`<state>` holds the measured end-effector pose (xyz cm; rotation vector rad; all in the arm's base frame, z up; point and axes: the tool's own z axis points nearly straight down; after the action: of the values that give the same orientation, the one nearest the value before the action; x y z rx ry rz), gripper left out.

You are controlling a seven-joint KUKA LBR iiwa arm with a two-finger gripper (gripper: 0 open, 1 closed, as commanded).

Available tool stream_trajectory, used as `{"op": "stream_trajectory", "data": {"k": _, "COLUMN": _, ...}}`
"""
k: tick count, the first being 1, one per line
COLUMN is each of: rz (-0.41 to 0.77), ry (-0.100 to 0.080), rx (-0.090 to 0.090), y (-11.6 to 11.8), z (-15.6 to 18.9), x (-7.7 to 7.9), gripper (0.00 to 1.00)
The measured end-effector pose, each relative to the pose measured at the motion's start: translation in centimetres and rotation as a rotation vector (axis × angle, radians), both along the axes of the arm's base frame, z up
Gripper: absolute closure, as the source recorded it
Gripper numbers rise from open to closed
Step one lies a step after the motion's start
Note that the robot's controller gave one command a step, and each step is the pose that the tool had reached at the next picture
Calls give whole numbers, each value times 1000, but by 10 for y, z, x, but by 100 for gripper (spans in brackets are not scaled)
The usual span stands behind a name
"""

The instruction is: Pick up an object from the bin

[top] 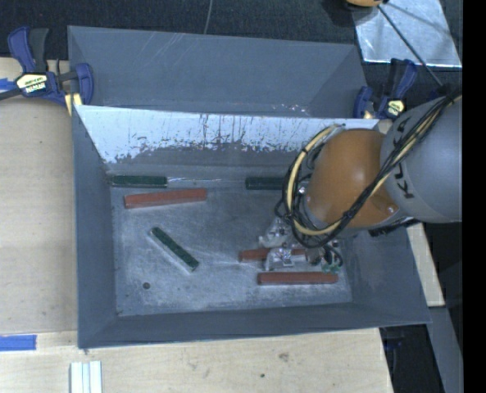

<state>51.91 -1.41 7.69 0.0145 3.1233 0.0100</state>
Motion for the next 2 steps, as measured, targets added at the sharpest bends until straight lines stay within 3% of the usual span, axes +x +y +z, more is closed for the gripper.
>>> {"op": "stream_trajectory", "data": {"k": 2, "rz": 1, "ry": 3, "rx": -2, "y": 0, "z": 3, "x": -1, "gripper": 100}}
